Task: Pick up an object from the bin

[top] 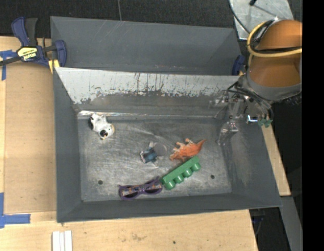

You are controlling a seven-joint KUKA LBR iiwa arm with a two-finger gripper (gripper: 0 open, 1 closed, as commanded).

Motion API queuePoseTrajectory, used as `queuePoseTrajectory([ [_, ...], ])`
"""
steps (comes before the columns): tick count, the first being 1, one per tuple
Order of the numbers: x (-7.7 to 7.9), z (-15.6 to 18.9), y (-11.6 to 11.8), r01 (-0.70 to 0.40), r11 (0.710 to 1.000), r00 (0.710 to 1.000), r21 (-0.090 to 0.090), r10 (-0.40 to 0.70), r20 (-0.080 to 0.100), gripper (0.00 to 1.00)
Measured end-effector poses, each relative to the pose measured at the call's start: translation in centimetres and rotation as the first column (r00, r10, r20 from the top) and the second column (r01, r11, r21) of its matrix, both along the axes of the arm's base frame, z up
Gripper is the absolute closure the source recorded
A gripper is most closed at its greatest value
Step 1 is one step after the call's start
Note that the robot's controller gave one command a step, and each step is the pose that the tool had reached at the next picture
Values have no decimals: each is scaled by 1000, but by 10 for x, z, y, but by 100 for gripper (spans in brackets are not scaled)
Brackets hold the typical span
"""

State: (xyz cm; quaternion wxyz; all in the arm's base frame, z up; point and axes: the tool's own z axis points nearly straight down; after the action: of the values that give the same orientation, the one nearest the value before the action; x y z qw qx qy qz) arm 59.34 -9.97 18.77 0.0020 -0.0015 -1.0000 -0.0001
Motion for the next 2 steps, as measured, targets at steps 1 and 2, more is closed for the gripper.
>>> queuePoseTrajectory([
  [1,2,4,0,-2,1000,1000,-1,2,8,0],
  [2,13,-37,10,21,1000,1000,-2,-21,17,0],
])
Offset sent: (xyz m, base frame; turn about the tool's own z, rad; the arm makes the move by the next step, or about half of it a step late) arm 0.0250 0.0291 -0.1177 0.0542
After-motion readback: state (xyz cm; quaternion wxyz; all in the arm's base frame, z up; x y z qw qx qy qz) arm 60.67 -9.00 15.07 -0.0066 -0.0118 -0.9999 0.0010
